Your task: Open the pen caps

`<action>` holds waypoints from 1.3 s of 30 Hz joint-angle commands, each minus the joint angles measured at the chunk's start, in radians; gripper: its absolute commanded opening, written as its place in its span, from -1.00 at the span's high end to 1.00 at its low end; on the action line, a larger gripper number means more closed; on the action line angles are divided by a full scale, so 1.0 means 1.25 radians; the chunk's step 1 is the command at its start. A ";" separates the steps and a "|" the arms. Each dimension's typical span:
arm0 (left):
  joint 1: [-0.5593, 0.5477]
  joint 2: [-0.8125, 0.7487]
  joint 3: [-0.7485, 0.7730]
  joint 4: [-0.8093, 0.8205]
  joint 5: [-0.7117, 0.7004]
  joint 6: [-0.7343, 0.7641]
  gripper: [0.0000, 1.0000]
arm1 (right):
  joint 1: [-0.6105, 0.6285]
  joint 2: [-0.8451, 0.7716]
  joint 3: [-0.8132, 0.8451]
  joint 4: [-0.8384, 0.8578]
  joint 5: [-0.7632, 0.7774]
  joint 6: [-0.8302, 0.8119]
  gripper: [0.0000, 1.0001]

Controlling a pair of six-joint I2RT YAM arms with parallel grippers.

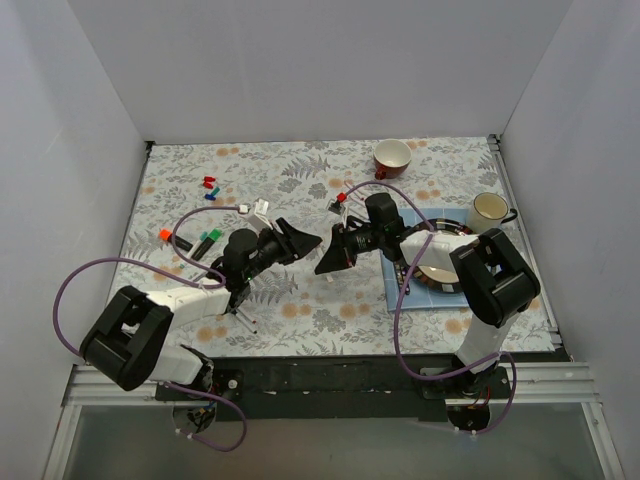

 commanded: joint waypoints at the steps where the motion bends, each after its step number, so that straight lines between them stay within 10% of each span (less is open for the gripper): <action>1: -0.001 0.002 0.009 0.025 0.023 0.048 0.13 | 0.004 -0.006 0.034 0.005 -0.042 -0.016 0.97; 11: 0.000 0.038 0.013 0.082 0.071 0.044 0.30 | 0.008 0.004 0.037 0.010 -0.056 -0.016 0.97; 19: 0.000 0.052 0.022 0.107 0.109 0.044 1.00 | 0.008 0.015 0.039 0.005 -0.056 -0.020 0.97; 24: 0.025 0.020 0.094 -0.018 0.069 0.112 1.00 | 0.013 0.020 0.038 -0.005 -0.056 -0.038 0.97; 39: 0.433 0.158 0.346 -0.107 0.227 0.050 1.00 | 0.020 0.018 0.041 -0.015 -0.092 -0.080 0.97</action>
